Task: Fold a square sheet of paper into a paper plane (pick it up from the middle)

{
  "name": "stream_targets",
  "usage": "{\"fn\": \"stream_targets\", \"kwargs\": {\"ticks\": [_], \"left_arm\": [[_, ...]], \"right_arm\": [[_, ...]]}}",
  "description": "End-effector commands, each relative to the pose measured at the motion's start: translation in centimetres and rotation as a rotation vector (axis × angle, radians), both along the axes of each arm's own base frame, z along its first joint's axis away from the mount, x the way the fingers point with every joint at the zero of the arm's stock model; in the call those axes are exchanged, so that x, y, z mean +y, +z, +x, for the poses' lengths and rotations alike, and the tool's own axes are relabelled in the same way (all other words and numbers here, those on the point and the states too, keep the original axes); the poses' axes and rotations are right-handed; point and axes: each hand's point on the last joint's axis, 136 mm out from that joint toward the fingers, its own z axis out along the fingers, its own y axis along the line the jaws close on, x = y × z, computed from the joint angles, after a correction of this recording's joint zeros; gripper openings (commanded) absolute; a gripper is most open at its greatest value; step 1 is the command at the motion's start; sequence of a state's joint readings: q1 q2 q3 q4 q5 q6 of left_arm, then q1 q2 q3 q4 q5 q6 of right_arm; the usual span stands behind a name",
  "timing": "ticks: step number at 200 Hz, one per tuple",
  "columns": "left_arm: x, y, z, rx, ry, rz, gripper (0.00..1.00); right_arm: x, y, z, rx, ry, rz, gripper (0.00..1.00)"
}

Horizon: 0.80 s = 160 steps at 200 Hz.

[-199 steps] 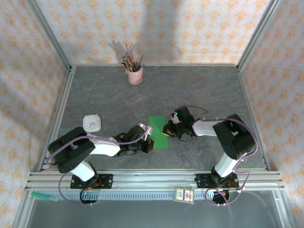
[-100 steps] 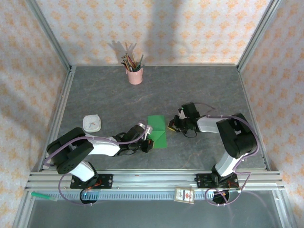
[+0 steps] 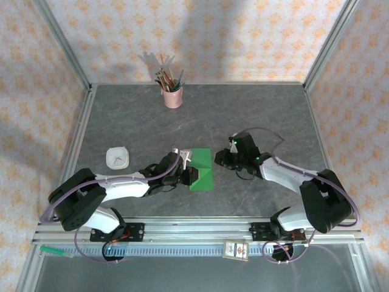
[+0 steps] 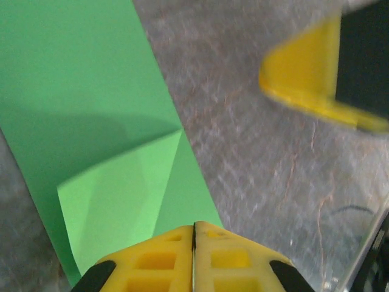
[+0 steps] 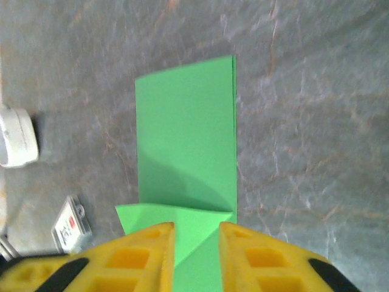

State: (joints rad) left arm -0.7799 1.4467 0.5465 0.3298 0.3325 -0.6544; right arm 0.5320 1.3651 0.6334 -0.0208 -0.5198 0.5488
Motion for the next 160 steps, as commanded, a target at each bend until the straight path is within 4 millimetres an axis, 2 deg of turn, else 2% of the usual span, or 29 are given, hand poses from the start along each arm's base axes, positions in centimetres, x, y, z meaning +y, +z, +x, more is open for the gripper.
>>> {"fn": "stream_targets", "kwargs": {"ticks": [1,35,43,70,102,125,160], "left_arm": [[-0.2,-0.3,1.9,-0.005,0.018,0.031,0.07],[0.3,-2.5,3.1,0.018,0.028,0.097,0.02],[0.5,-3.1,3.2,0.028,0.035,0.111,0.02],[1.1,-5.1,2.9,0.062,0.044,0.131,0.0],[1.9,-7.0,2.3,0.096,0.068,0.143,0.0],[2.0,-7.6,1.7,0.118,0.072,0.124,0.0],[2.2,-7.9,1.4,0.122,0.069,0.127,0.0]], "right_arm": [[-0.3,-0.8,-1.2,0.012,-0.009,-0.062,0.31],[0.6,-1.5,-3.3,0.049,0.026,-0.103,0.37],[0.8,-1.6,-3.9,0.06,0.028,-0.106,0.41],[1.7,-2.1,-5.6,0.096,0.03,-0.104,0.47],[2.9,-3.2,-7.5,0.142,0.031,-0.067,0.48],[3.7,-3.6,-8.3,0.154,0.043,-0.055,0.48],[3.1,-4.8,-8.6,0.161,0.024,-0.098,0.48]]}}
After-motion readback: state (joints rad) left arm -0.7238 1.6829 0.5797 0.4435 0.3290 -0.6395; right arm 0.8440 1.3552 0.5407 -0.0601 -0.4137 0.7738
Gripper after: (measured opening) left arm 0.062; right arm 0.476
